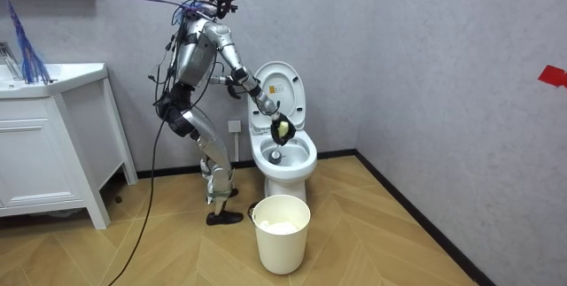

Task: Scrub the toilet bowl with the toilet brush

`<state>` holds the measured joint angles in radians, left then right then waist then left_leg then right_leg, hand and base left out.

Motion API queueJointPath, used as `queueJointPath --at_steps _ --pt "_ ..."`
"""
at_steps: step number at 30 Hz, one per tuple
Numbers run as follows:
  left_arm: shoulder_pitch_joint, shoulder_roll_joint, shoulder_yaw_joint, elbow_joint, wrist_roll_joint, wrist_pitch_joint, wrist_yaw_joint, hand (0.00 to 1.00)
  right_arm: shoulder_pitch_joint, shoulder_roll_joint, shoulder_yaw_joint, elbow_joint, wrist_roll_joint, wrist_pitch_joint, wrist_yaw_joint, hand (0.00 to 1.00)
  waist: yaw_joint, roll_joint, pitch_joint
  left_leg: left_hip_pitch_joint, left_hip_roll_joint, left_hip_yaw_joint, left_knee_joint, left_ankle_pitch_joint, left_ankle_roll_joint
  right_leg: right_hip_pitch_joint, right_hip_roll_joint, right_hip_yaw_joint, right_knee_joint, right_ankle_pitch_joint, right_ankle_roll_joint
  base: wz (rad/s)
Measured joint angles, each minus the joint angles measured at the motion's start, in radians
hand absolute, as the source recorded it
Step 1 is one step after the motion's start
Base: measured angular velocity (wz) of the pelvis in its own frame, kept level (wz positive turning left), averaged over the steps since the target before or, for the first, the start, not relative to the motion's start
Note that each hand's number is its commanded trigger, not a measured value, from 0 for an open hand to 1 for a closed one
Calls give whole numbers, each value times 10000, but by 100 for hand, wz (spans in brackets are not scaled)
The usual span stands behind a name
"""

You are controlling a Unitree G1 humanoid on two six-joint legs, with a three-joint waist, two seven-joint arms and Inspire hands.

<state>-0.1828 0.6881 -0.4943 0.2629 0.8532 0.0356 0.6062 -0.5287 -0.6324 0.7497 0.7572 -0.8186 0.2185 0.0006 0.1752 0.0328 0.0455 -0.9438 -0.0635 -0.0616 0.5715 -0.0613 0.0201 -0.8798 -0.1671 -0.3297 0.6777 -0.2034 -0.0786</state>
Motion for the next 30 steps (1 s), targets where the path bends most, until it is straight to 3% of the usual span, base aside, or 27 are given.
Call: queueJointPath --at_steps 3,6,9,15,17,20,22,25,28,30 --pt "332 -48 5 1 -338 5 133 0 621 11 -119 -887 -53 458 184 100 -73 107 -74 86 34 -3 -50 -74 -68 40 92 78 -50 -45 -10 -5" --pt "517 -67 35 10 -511 89 364 0 1279 56 -495 -1853 -232 946 478 100 -125 117 -82 109 147 56 -80 -123 -109 69 155 50 -97 -90 -88 -2" --pt "626 -112 -5 83 -932 95 627 0 1614 90 -677 -2264 -399 1108 684 100 -222 135 -92 122 192 31 -88 -159 -170 84 214 39 -100 -126 -159 0" --pt "584 -140 -216 239 -1711 92 1164 0 1424 150 -640 -1790 45 1088 627 100 -215 221 -87 121 358 -4 -35 -240 -266 188 410 6 -295 -68 -266 -3" --pt "216 -140 -608 403 -1973 89 1294 0 1014 34 -555 -1005 897 809 437 100 -101 310 -53 145 345 -1 -23 -253 -264 204 388 8 -253 -60 -285 2" --pt "-253 -125 -946 726 -1955 18 1361 0 227 50 -337 775 2646 123 -43 100 -98 268 4 147 136 32 -46 -218 -247 15 93 60 203 -271 -296 18" --pt "-627 -88 -975 895 -1922 -153 1507 0 -416 117 -338 2056 3895 -578 -241 100 -101 7 177 77 -30 106 -117 -134 -245 -295 -159 185 644 -431 -326 20" --pt "-1109 -93 -825 896 -1899 -167 1885 0 -1232 125 -592 2855 4934 -1044 -651 100 -113 -325 377 -334 -51 185 -7 -33 -235 -836 -271 288 1001 -481 -402 9" --pt "-1210 -72 -583 899 -1834 -365 2181 0 -2057 73 -673 3780 5067 -1475 -883 100 -269 -461 451 -647 -159 164 235 3 -256 -1142 -339 287 1236 -500 -441 8" --pt "-1211 -75 -553 896 -1837 -362 2275 0 -2241 58 -676 4077 5051 -1657 -921 100 -368 -510 434 -705 -168 158 306 7 -249 -1171 -351 288 1265 -511 -428 4"
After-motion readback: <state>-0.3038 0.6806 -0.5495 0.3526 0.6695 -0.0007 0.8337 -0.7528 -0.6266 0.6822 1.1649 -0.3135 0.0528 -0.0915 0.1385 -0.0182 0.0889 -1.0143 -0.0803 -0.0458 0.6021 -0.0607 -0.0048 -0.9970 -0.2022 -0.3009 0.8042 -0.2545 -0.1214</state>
